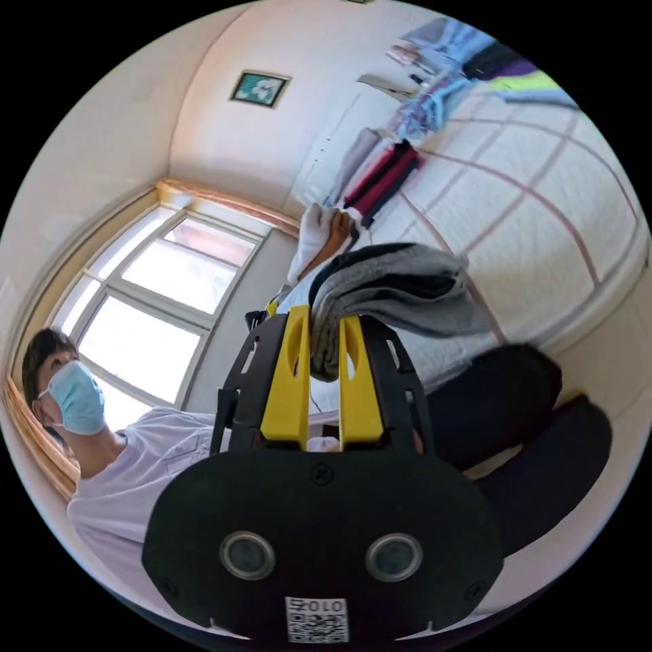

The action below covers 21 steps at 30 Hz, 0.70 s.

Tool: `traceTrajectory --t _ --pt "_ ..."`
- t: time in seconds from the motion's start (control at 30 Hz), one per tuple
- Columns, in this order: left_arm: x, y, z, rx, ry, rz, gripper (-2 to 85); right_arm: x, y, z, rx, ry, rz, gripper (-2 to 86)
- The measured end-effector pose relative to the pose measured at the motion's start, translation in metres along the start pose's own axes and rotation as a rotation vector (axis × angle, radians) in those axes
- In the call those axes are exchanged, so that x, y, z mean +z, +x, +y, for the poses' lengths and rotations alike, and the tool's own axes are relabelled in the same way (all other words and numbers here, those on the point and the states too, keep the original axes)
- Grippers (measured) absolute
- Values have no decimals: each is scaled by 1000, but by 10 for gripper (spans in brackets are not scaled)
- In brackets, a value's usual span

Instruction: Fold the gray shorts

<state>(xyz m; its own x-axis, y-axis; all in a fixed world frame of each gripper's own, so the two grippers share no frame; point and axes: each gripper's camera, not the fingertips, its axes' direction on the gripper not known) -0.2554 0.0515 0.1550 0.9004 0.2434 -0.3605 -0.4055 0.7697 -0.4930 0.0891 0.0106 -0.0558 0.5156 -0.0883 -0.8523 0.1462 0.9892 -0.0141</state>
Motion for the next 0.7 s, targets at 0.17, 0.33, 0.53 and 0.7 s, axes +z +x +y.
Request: traceTrajectory --t 0.17,0.33,0.53,0.7 --pt "-39 24 -30 81 84 48 66 -1 -48 -50 -158 -71 -56 76" --pt "-48 -36 -102 0 122 38 64 38 -16 -162 -96 -193 -101 77" --pt "-84 -9 -264 290 314 -177 64 46 -90 -364 -481 -124 -117 77" --pt "-71 -98 -316 23 392 -226 60 110 -44 -498 -480 -208 -72 77"
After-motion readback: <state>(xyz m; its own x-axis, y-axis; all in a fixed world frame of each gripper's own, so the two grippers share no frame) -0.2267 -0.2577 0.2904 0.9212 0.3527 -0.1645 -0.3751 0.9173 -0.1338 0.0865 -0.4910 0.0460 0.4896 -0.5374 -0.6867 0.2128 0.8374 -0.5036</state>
